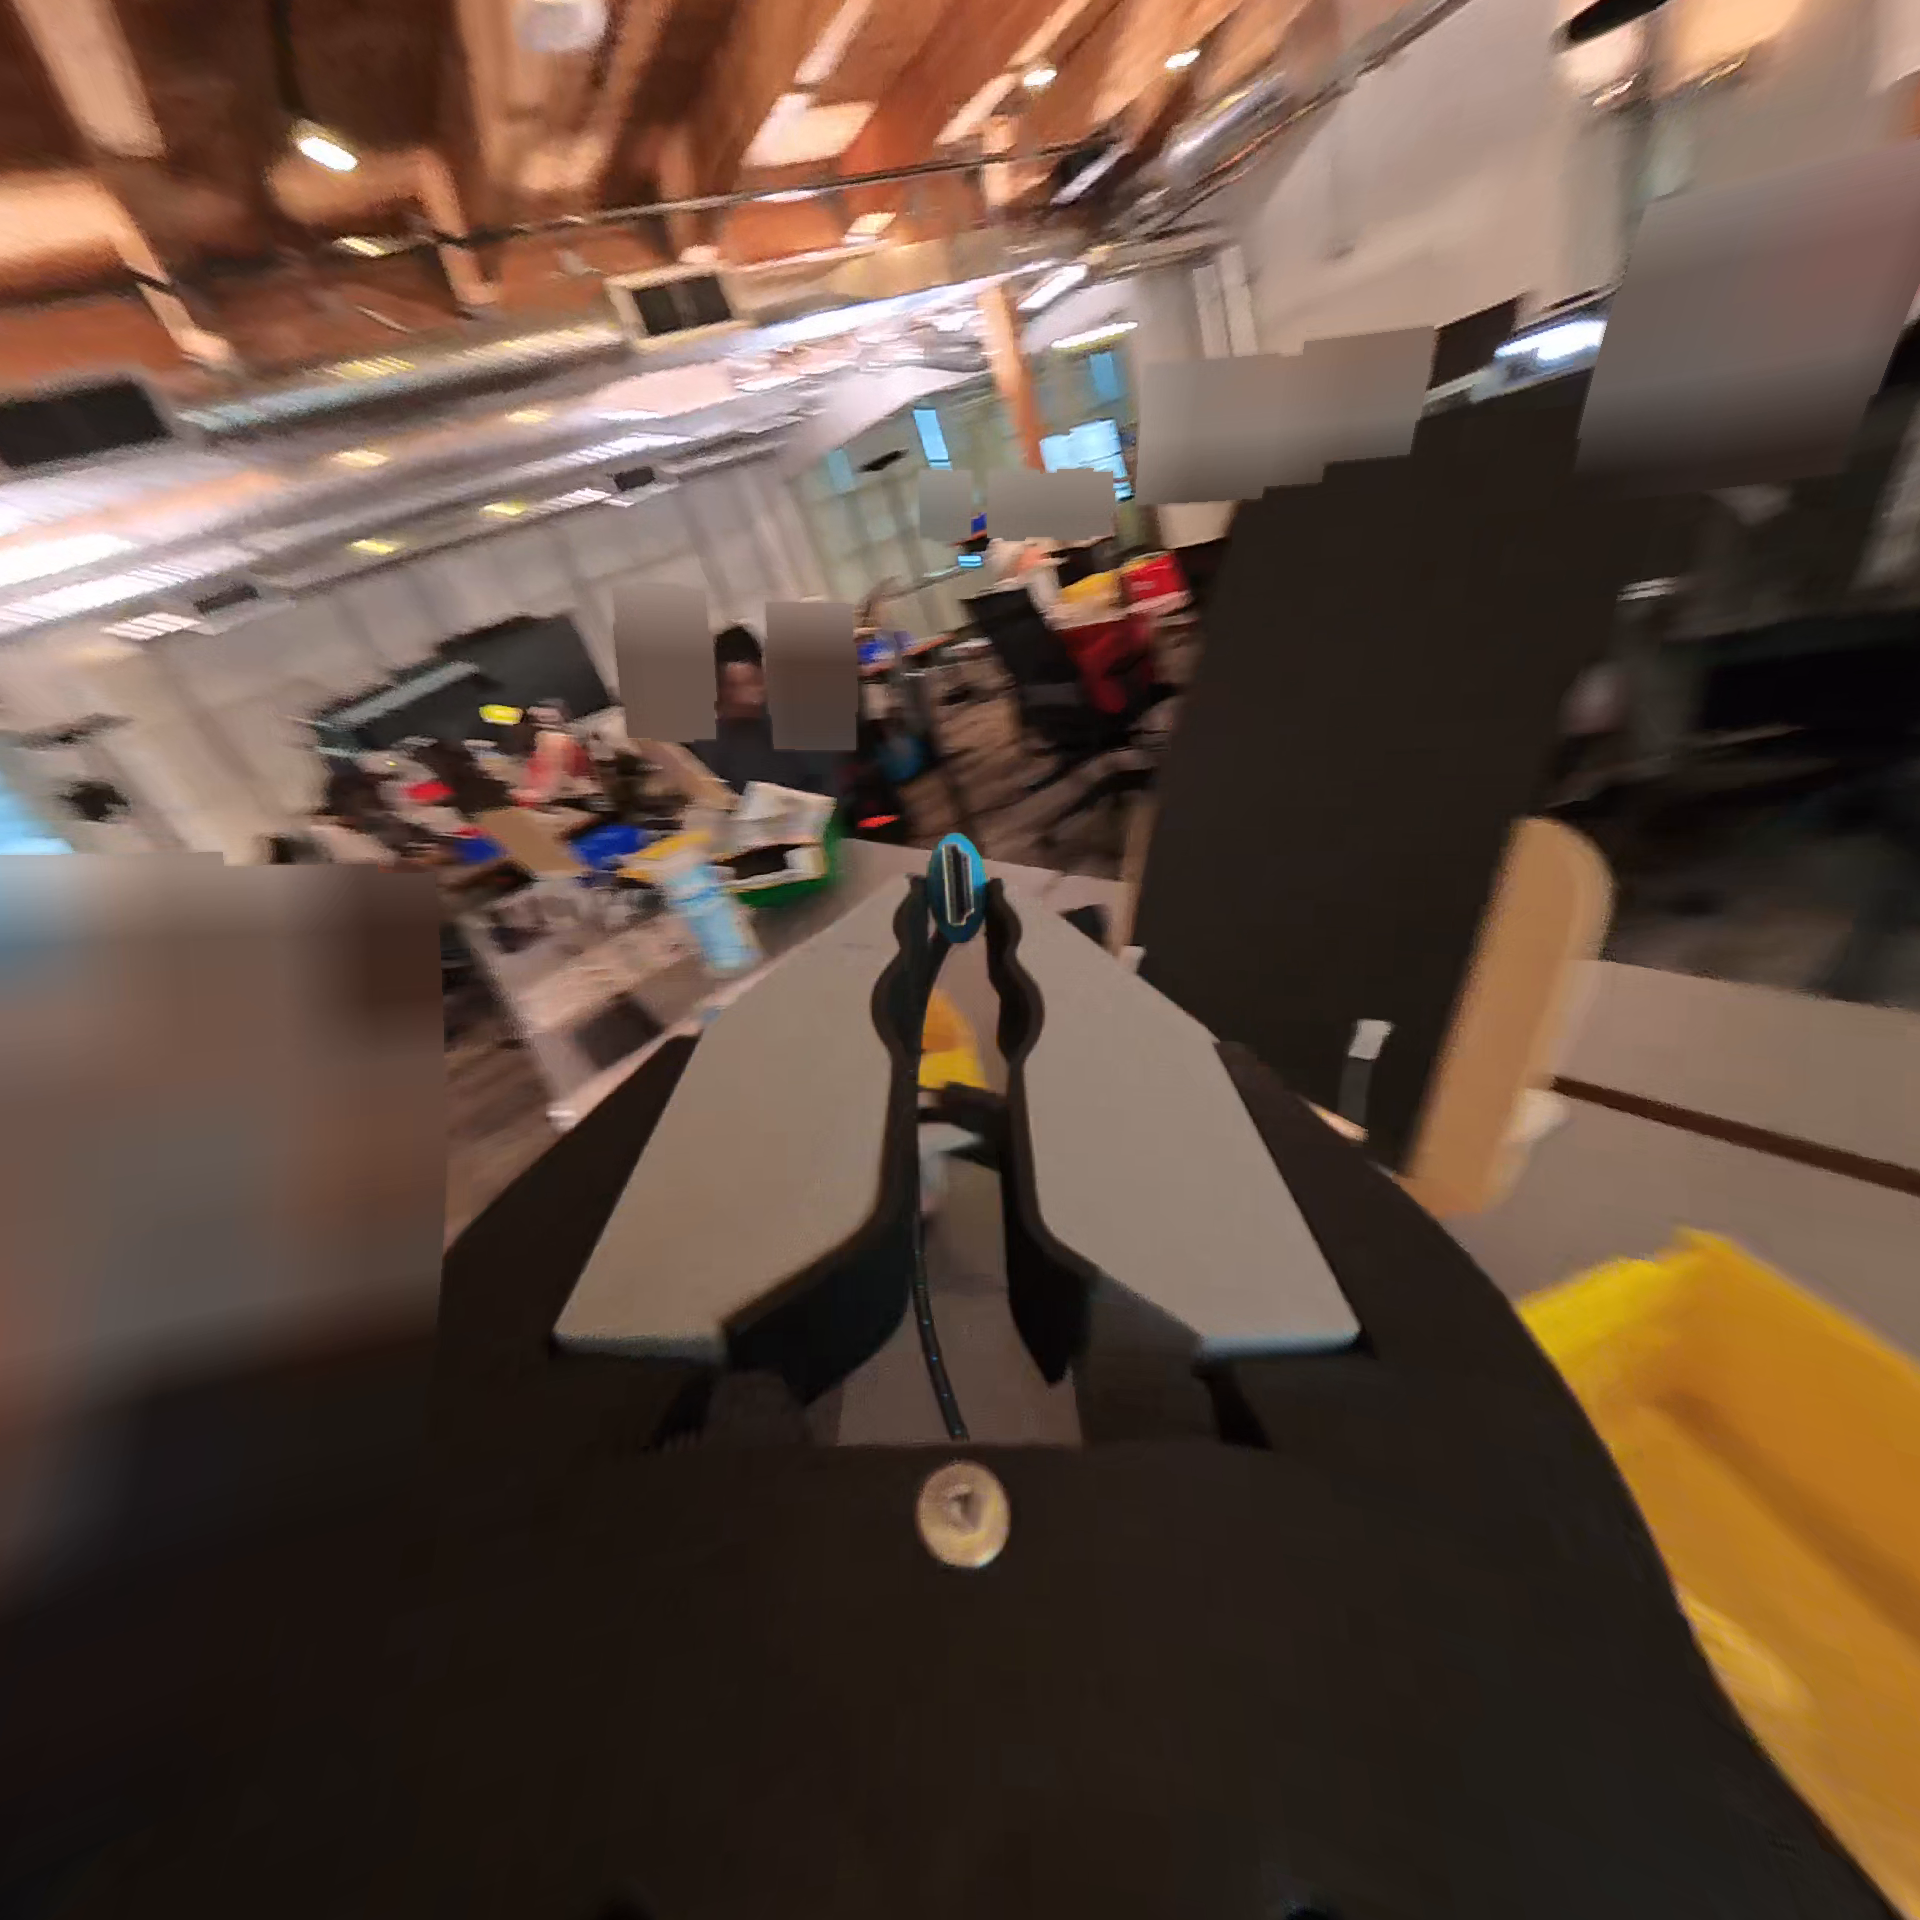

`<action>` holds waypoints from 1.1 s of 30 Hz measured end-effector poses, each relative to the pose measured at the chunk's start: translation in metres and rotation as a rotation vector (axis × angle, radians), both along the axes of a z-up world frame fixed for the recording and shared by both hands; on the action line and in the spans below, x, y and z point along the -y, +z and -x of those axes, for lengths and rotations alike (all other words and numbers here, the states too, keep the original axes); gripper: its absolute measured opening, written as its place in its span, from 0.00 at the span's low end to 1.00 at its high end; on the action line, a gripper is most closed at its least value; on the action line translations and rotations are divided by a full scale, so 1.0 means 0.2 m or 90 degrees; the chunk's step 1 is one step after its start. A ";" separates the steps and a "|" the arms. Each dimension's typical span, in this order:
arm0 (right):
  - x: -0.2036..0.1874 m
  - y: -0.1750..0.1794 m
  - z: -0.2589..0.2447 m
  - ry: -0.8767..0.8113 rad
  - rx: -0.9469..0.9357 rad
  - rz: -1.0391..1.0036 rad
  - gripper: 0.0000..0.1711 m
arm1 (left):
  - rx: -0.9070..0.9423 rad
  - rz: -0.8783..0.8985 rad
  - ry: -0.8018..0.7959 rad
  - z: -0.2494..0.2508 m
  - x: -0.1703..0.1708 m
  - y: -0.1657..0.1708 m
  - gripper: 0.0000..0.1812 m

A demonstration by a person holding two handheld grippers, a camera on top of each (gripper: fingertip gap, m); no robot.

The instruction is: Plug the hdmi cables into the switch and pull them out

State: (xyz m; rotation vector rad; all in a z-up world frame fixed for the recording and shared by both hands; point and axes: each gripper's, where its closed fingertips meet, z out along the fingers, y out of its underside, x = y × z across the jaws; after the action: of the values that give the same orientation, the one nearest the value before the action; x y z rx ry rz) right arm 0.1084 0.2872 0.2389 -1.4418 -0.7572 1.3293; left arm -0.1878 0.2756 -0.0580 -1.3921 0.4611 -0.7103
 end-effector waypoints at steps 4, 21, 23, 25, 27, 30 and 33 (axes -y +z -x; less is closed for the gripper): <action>-0.14 -0.14 -0.17 -0.126 0.100 -0.021 0.05 | -0.001 -0.002 -0.002 -0.01 0.00 0.00 0.06; -0.31 -1.85 -0.40 -0.187 0.811 0.242 0.07 | -0.022 0.002 -0.006 -0.03 0.00 -0.02 0.06; -0.34 -1.82 -0.45 -0.219 0.852 0.228 0.08 | -0.027 0.001 -0.008 -0.04 0.01 -0.03 0.06; -0.38 -1.75 -0.52 -0.262 0.898 0.189 0.11 | -0.023 0.003 -0.006 -0.03 0.00 -0.03 0.06; -0.41 -1.67 -0.61 -0.308 0.953 0.157 0.15 | -0.018 0.007 -0.007 -0.03 0.00 -0.03 0.06; -0.44 -1.55 -0.74 -0.372 1.010 0.135 0.18 | -0.019 0.007 -0.010 -0.04 0.00 -0.03 0.06; -0.44 -1.47 -0.69 -0.367 0.952 0.133 0.18 | -0.033 -0.001 -0.022 -0.06 0.02 -0.03 0.06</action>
State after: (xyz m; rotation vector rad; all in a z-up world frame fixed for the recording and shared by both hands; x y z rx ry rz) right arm 0.2460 0.3749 -0.0556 -2.5044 -0.9491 -0.3264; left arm -0.1758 0.2725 -0.0635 -1.4058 0.5271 -0.7033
